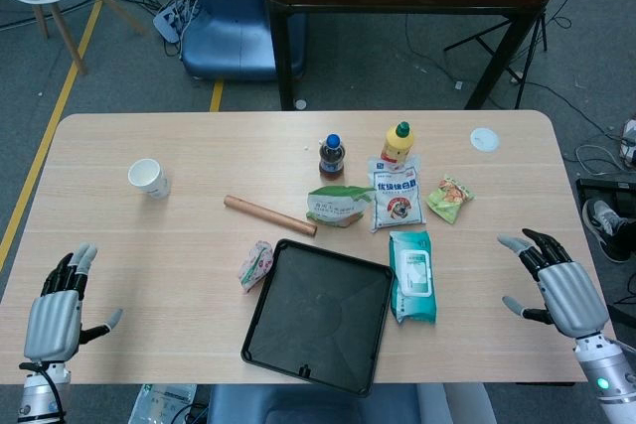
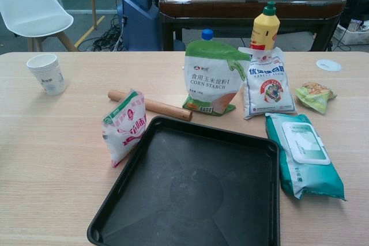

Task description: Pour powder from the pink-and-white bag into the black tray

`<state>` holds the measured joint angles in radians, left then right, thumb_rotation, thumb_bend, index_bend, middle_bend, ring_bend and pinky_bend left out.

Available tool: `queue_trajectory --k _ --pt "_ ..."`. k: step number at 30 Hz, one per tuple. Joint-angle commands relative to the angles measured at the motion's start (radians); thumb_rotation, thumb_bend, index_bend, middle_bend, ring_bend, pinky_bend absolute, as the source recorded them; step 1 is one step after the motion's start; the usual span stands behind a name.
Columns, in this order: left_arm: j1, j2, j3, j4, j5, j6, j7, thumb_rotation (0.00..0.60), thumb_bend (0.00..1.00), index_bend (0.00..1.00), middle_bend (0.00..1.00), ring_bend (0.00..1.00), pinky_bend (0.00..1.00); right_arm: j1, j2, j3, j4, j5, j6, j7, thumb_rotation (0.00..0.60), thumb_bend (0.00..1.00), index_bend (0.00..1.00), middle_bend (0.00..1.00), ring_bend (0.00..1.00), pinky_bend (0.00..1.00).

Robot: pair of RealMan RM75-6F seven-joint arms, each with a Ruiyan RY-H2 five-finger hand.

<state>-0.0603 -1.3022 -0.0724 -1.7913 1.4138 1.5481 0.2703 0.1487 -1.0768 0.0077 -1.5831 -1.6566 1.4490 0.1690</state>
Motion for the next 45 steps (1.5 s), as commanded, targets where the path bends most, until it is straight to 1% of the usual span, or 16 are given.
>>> queue_trajectory --k 1,12,18,25,31,38,45 --pt "0.000 0.000 -0.001 0.000 0.000 -0.001 -0.002 0.600 0.17 0.06 0.05 0.02 0.09 -0.002 0.000 0.000 0.001 0.000 0.005 0.001 0.600 0.16 0.17 0.24 0.10 0.12" --pt "-0.015 0.008 -0.007 0.006 0.007 -0.022 -0.030 0.600 0.17 0.06 0.05 0.02 0.09 -0.012 0.021 0.015 -0.018 0.013 0.042 -0.011 0.600 0.16 0.17 0.24 0.10 0.12" --pt "-0.043 0.013 -0.012 0.022 -0.003 -0.080 -0.087 0.600 0.17 0.06 0.05 0.02 0.09 -0.019 0.046 0.027 -0.045 0.037 0.050 -0.026 0.600 0.16 0.17 0.24 0.10 0.12" --pt "-0.113 0.012 -0.030 0.064 -0.034 -0.216 -0.213 0.600 0.17 0.06 0.05 0.02 0.09 -0.022 0.067 0.039 -0.068 0.053 0.058 -0.029 0.600 0.16 0.17 0.24 0.10 0.12" --pt "-0.197 0.007 -0.037 0.117 -0.047 -0.374 -0.340 0.600 0.17 0.06 0.05 0.02 0.09 -0.022 0.077 0.044 -0.081 0.062 0.055 -0.032 0.600 0.16 0.17 0.24 0.10 0.12" --pt "-0.295 -0.049 -0.049 0.224 -0.041 -0.503 -0.433 0.600 0.17 0.06 0.05 0.03 0.09 -0.025 0.080 0.044 -0.087 0.069 0.051 -0.037 0.600 0.16 0.17 0.24 0.10 0.12" --pt "-0.376 -0.119 -0.054 0.332 -0.023 -0.590 -0.515 0.600 0.17 0.06 0.05 0.05 0.09 -0.027 0.080 0.044 -0.090 0.075 0.045 -0.042 0.600 0.16 0.17 0.24 0.10 0.12"
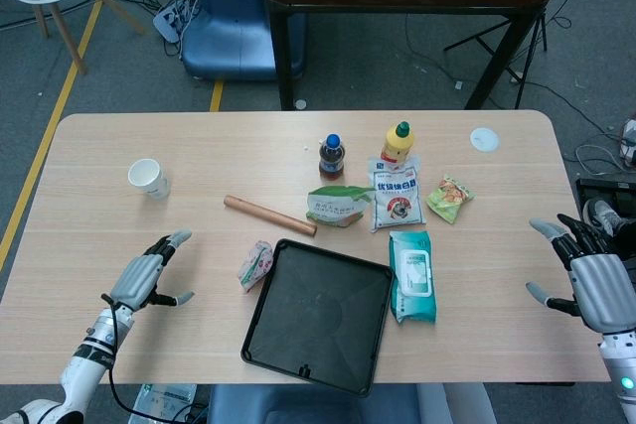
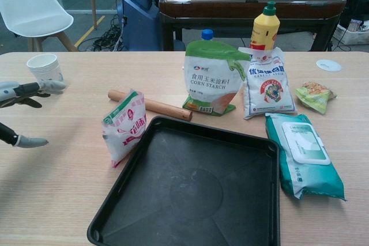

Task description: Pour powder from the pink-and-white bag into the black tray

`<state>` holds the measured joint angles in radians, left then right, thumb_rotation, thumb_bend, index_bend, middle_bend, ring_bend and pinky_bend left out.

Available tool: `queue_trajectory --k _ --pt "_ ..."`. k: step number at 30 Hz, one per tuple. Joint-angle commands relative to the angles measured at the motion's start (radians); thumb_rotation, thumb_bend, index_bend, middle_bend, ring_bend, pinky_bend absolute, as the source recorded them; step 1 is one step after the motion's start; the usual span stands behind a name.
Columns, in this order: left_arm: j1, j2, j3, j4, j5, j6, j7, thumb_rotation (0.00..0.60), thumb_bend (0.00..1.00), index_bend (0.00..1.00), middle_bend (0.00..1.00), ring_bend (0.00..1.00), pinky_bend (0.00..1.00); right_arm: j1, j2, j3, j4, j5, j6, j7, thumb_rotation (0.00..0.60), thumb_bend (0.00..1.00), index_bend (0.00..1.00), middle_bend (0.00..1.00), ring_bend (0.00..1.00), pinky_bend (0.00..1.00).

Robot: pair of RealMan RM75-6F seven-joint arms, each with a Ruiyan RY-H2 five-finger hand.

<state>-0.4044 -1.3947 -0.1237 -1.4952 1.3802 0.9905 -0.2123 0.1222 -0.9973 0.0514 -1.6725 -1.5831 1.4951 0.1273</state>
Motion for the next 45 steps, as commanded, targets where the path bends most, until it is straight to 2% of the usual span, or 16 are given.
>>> queue_trajectory --k 1,11,24,33,45 --pt "-0.042 -0.035 -0.002 0.050 0.014 -0.043 -0.044 0.600 0.17 0.06 0.05 0.05 0.09 -0.001 0.000 0.000 -0.001 0.004 -0.002 -0.001 0.600 0.16 0.17 0.24 0.10 0.12" --pt "-0.140 -0.129 -0.004 0.172 0.029 -0.135 -0.160 0.600 0.17 0.06 0.06 0.05 0.09 -0.004 -0.004 -0.001 -0.004 0.011 -0.008 -0.008 0.600 0.16 0.17 0.24 0.10 0.12" --pt "-0.204 -0.215 -0.015 0.246 0.000 -0.185 -0.256 0.600 0.17 0.06 0.06 0.05 0.09 -0.012 -0.008 -0.003 0.009 0.021 -0.011 0.002 0.600 0.16 0.17 0.24 0.10 0.12" --pt "-0.220 -0.261 -0.008 0.273 -0.014 -0.184 -0.247 0.600 0.17 0.06 0.06 0.05 0.09 -0.014 -0.010 -0.004 0.014 0.026 -0.016 0.004 0.600 0.16 0.17 0.24 0.10 0.12" --pt "-0.225 -0.342 -0.027 0.313 -0.068 -0.150 -0.173 0.600 0.17 0.06 0.09 0.09 0.10 -0.021 -0.009 -0.006 0.018 0.029 -0.015 0.008 0.600 0.16 0.17 0.24 0.10 0.12"
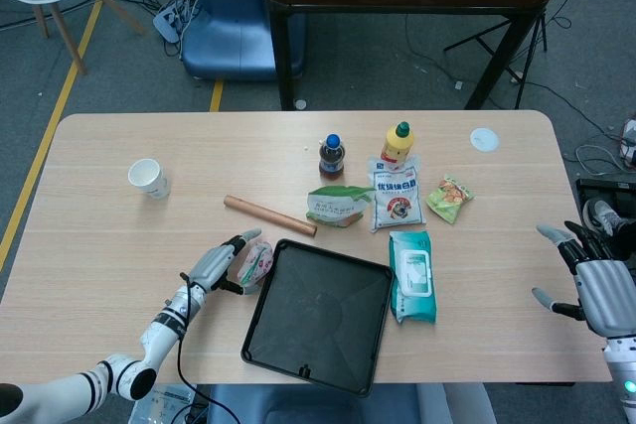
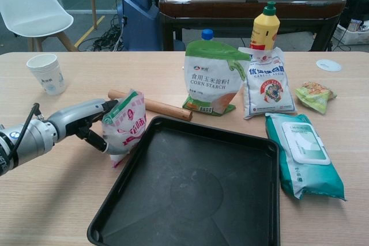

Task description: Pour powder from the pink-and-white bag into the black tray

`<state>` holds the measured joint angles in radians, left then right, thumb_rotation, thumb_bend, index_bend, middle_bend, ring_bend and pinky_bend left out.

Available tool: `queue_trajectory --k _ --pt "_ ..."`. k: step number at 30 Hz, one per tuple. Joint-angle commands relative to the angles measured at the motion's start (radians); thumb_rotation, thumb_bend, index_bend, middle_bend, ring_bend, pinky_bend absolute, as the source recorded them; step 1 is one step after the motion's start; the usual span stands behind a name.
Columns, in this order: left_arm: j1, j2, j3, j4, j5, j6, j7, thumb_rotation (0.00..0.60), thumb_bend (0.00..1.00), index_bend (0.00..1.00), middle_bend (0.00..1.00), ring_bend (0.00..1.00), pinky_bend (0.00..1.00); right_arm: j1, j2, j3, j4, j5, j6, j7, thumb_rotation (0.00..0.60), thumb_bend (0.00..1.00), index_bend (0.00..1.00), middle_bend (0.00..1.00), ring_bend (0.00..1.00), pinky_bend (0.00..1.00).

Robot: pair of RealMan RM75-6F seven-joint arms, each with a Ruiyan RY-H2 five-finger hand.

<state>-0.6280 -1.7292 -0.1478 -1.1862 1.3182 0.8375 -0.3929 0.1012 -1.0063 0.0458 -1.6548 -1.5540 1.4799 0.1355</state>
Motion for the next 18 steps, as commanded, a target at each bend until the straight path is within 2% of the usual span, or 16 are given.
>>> queue_trajectory --k 1,10,18 --pt "-0.002 -0.010 -0.004 0.004 -0.009 0.003 0.011 0.600 0.17 0.06 0.09 0.10 0.10 -0.001 0.000 0.000 0.000 0.001 0.000 0.000 0.600 0.16 0.17 0.24 0.10 0.12" --pt "0.004 -0.058 -0.008 0.034 -0.020 0.040 0.039 0.600 0.17 0.09 0.12 0.14 0.15 -0.001 0.001 0.002 0.001 0.005 -0.005 0.000 0.600 0.16 0.17 0.24 0.10 0.12" --pt "0.005 -0.109 -0.014 0.085 0.006 0.081 -0.006 0.600 0.17 0.15 0.18 0.21 0.21 0.001 0.002 0.004 -0.002 0.009 -0.010 -0.004 0.600 0.16 0.17 0.24 0.10 0.12"
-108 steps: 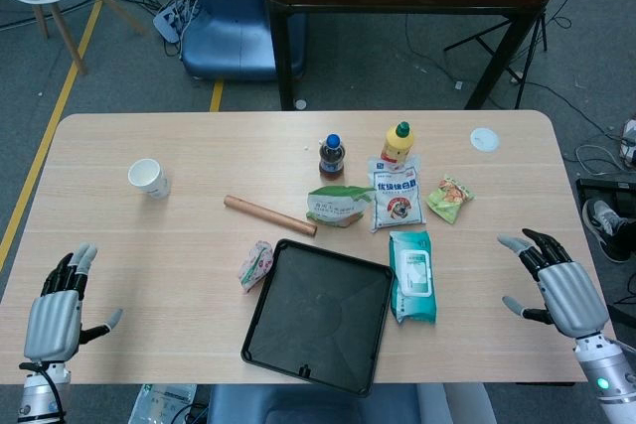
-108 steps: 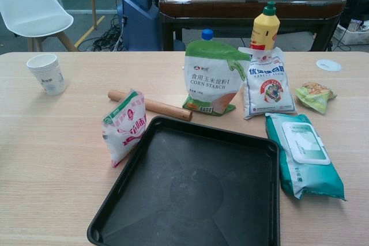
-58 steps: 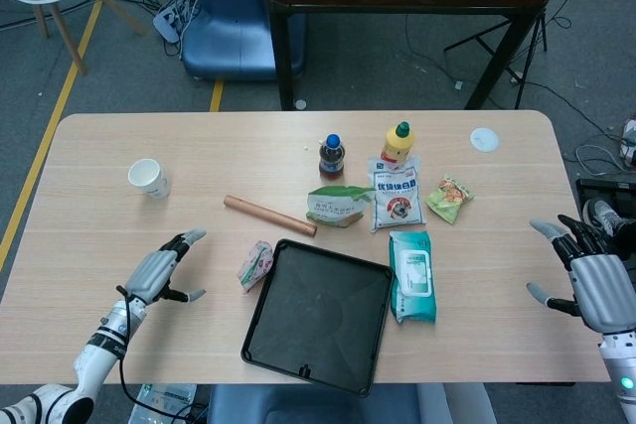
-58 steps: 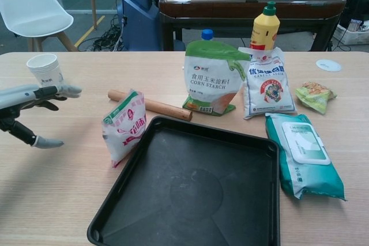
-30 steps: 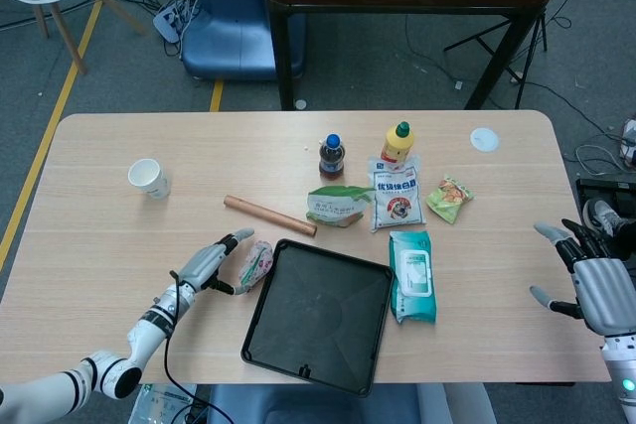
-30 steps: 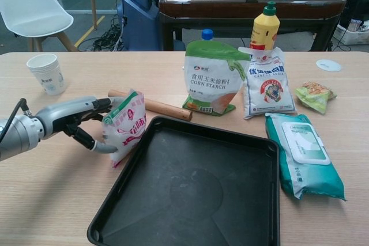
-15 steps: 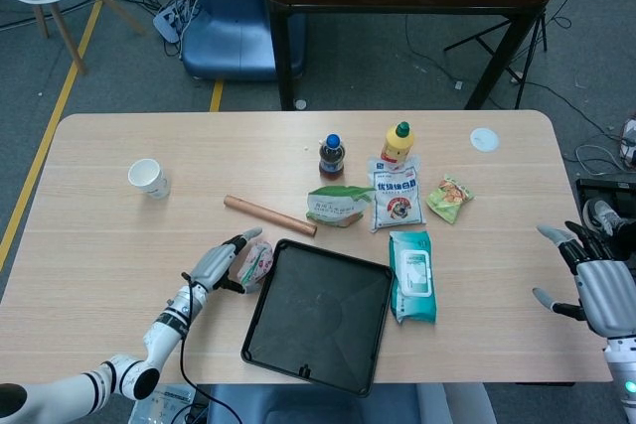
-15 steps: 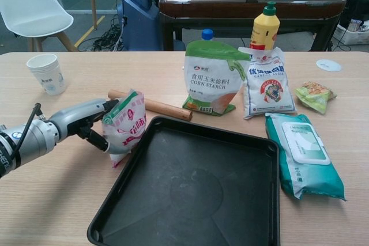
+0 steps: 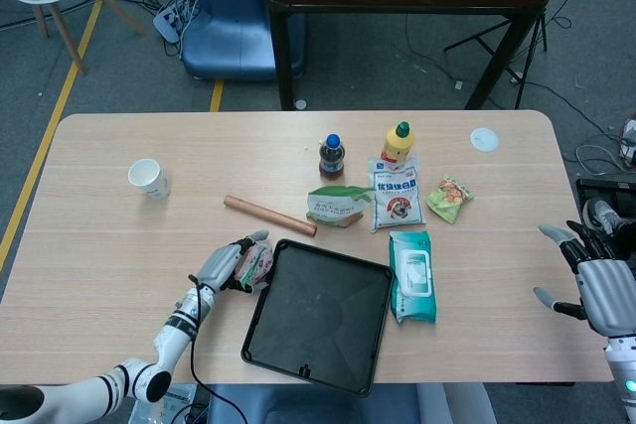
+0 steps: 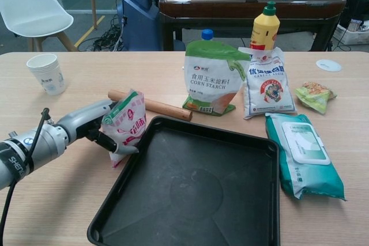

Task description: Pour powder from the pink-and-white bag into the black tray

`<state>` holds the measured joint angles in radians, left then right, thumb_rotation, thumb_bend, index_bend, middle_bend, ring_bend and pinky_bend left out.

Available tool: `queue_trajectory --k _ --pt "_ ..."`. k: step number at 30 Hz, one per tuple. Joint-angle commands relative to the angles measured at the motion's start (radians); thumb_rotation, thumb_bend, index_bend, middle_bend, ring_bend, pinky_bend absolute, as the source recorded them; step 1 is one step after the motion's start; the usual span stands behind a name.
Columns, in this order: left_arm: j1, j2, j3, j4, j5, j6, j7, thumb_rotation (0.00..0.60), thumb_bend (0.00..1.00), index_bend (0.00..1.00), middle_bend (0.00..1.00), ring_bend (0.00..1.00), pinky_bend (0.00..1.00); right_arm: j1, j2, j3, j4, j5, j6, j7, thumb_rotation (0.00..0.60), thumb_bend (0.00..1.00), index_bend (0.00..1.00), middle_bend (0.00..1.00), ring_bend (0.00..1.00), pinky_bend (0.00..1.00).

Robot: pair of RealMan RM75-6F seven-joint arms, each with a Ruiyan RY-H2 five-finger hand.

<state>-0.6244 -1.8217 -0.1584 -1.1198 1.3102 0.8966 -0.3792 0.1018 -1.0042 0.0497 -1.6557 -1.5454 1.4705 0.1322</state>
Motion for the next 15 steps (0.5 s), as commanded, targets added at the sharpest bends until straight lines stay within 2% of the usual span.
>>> queue_trajectory --k 1,15 --pt "0.002 -0.024 -0.003 0.028 0.021 0.032 -0.029 0.600 0.17 0.16 0.19 0.21 0.22 0.000 0.000 0.001 -0.001 0.001 0.000 -0.001 0.600 0.16 0.17 0.24 0.10 0.12" --pt "-0.001 -0.074 0.010 0.122 0.067 0.068 -0.103 0.600 0.17 0.22 0.23 0.24 0.28 0.004 0.006 0.003 -0.017 0.006 -0.010 -0.016 0.600 0.16 0.17 0.24 0.10 0.12"
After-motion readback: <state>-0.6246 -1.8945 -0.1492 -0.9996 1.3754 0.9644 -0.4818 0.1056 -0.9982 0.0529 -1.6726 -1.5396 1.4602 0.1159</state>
